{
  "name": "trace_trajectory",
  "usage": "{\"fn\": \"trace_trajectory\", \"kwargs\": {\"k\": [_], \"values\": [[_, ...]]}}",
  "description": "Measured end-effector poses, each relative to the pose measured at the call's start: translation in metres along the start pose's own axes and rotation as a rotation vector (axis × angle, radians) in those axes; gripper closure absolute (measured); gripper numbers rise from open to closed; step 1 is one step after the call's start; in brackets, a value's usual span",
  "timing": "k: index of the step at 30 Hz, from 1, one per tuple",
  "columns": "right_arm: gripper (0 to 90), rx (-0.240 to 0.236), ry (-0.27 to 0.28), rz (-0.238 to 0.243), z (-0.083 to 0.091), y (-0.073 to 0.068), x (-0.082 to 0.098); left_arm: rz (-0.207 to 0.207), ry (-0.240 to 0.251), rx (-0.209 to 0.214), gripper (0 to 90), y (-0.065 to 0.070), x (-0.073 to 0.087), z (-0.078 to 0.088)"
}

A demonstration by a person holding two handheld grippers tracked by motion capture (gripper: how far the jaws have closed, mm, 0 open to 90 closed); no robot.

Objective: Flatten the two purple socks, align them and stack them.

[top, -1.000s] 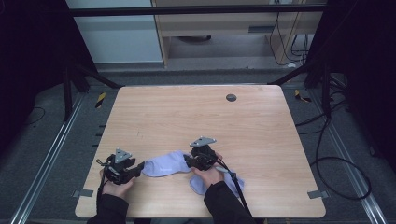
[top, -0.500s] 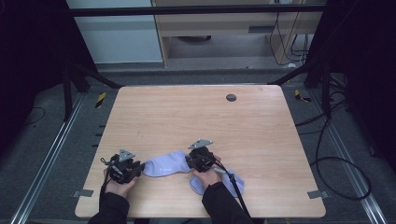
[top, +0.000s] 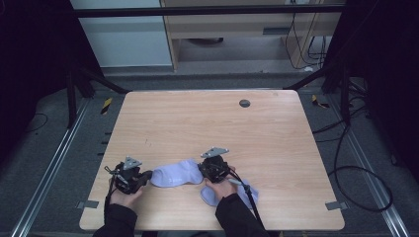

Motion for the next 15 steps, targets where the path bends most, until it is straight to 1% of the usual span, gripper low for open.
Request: {"fn": "trace_trajectory", "kwargs": {"k": [2,3,8,11,15], "values": [[87.0,-0.010,0.013,0.006,0.005,-0.001,-0.002,-0.002,0.016,0.003,87.8,0.001,-0.003,0.005],[87.0,-0.016,0.016,0.003,0.008,-0.002,-0.003,0.003,0.027,0.006,87.9,0.001,-0.004,0.007],[87.0,-0.035,0.034,0.016,0.022,-0.004,-0.008,0.000,0.056,0.016,88.0,0.006,-0.012,0.017],[87.0,-0.040,0.043,0.021,0.030,-0.003,-0.011,-0.004,0.070,0.023,88.0,0.012,-0.017,0.021],[87.0,-0.040,0.045,0.029,0.043,-0.001,-0.012,-0.025,0.086,0.032,88.0,0.021,-0.022,0.026]]}}
Point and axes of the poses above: each handheld gripper's, and its own axes: z roughly backward along the jaws, x roughly out of its underside, y roughly to its right, the point moved 5 cm from there along -z, roughly forward along the jaws, and after that the axes turned 8 degrees about -z, right-handed, at the moved point
